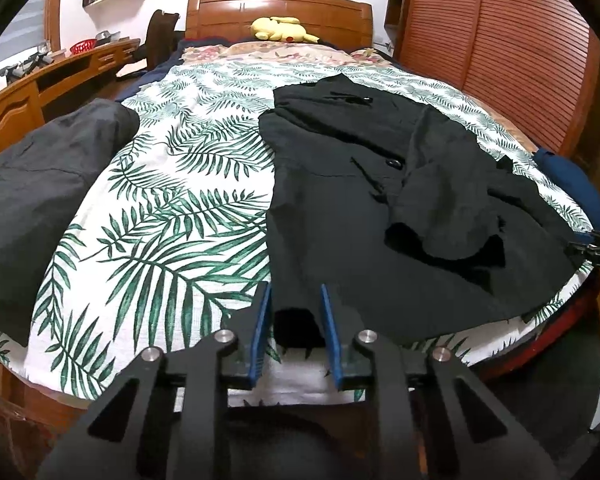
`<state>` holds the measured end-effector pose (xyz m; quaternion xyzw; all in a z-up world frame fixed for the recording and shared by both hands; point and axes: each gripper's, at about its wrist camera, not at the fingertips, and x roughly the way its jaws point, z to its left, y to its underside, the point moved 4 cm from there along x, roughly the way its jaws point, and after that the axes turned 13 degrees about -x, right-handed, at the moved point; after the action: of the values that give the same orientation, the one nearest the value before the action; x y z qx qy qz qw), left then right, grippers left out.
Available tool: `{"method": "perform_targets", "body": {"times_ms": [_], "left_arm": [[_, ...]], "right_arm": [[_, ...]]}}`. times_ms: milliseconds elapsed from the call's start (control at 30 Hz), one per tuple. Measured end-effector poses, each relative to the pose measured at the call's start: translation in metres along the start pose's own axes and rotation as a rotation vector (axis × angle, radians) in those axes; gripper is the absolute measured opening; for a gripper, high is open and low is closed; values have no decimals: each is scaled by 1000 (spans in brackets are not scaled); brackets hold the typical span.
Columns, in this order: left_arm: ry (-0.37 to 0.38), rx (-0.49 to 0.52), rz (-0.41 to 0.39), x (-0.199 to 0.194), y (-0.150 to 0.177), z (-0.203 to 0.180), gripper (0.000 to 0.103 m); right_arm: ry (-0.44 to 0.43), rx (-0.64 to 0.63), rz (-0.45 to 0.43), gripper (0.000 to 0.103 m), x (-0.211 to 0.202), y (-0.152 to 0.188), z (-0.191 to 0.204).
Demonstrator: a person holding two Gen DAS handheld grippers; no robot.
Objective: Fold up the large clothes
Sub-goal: 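Close both grippers on the coat hem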
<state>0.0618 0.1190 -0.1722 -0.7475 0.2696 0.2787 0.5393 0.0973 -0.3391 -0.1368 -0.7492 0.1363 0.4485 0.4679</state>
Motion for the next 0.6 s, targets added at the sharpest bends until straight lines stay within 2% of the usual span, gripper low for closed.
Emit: {"method": "perform_targets", "body": {"times_ms": [100,167,233,333,467,600], "left_arm": [[-3,2,-1,0,-1,-1,21],[-2,1,-2,0,-2,-2,13],[-1,-4,-12,-2,-4,-3,5],[-4,4,-37,-9,-11,-9,3],[26,11,-84,-24,-24,-19,2],[45,25,-133,-45,-50,-32,2]], "right_arm": [[-11,-4,-1,45,0,1,2],[-21,-10,-4,38,0,1,4],[-46,-7,-15,24,0,1,4],[-102,-11,-56,20,-3,0,8],[-123,5,-65,14,0,-3,8],[-176,55,-129,8,-11,-17,1]]}}
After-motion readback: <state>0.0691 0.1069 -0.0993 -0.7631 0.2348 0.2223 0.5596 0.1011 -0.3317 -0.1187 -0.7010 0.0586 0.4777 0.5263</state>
